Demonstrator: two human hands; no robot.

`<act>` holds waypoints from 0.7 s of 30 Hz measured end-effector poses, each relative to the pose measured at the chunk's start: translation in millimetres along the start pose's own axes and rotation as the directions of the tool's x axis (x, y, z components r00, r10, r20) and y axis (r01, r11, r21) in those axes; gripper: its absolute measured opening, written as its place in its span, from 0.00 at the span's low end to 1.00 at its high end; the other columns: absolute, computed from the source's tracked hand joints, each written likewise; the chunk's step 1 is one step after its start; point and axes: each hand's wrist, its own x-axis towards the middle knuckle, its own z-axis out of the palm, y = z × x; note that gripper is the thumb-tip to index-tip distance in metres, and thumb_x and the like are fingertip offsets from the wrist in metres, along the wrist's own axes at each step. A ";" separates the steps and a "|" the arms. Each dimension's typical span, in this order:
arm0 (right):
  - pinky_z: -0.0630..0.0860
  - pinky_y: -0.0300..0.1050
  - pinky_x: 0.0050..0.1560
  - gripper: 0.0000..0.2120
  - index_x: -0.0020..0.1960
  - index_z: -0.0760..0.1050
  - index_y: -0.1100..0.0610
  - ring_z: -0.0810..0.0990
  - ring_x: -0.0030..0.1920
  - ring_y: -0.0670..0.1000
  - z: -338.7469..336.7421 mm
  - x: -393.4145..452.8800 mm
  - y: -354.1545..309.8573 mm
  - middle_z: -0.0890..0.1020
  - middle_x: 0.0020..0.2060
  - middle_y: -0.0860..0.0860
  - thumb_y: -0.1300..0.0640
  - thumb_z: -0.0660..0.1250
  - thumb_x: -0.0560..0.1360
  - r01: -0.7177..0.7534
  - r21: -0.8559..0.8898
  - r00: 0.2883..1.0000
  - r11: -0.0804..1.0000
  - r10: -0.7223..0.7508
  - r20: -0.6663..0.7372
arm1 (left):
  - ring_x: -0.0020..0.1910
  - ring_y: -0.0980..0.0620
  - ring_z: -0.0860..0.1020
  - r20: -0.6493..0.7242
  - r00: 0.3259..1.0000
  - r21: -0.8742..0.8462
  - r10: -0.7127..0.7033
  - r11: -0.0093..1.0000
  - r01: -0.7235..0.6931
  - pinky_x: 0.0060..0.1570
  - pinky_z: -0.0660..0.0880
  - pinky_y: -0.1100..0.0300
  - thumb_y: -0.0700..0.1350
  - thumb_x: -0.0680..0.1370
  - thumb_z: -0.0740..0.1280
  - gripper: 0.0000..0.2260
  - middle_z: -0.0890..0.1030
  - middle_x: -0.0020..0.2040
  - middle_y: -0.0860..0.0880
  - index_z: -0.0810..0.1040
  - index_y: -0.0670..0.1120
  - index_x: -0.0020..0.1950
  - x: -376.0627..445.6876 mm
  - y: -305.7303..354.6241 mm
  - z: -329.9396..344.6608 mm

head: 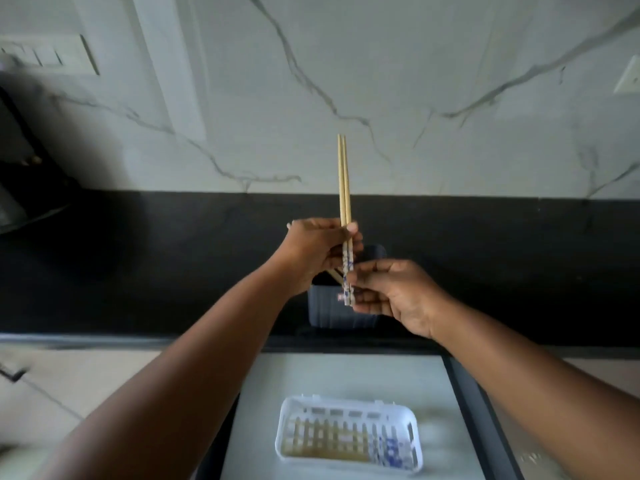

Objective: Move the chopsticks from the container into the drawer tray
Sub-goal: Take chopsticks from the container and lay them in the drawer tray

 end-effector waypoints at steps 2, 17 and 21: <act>0.83 0.43 0.37 0.08 0.51 0.80 0.65 0.82 0.35 0.51 -2.8 0.2 14.8 0.84 0.42 0.61 0.65 0.72 0.72 -0.021 -0.021 1.000 1.000 0.021 0.002 | 0.45 0.49 0.83 0.040 0.999 0.131 -0.001 0.991 -0.004 0.50 0.81 0.54 0.41 0.76 0.70 0.07 0.84 0.45 0.44 0.81 0.40 0.52 -0.9 -11.1 -5.6; 0.67 0.44 0.34 0.12 0.30 0.72 0.53 0.70 0.29 0.45 -61.8 -22.6 155.6 0.74 0.27 0.51 0.56 0.65 0.72 0.155 -0.964 0.956 0.214 0.215 0.201 | 0.58 0.45 0.78 -0.397 0.815 0.686 0.423 0.726 -0.042 0.54 0.72 0.55 0.61 0.80 0.58 0.23 0.81 0.58 0.42 0.78 0.46 0.63 12.3 -111.9 -116.2; 0.59 0.46 0.31 0.13 0.30 0.61 0.56 0.64 0.30 0.52 -70.9 -14.8 201.2 0.65 0.27 0.52 0.61 0.61 0.70 0.186 -0.983 0.933 0.002 0.312 0.177 | 0.78 0.44 0.51 -0.177 0.973 0.958 0.150 0.253 0.136 0.76 0.48 0.46 0.63 0.80 0.52 0.31 0.57 0.79 0.45 0.56 0.47 0.79 20.1 -165.2 -127.0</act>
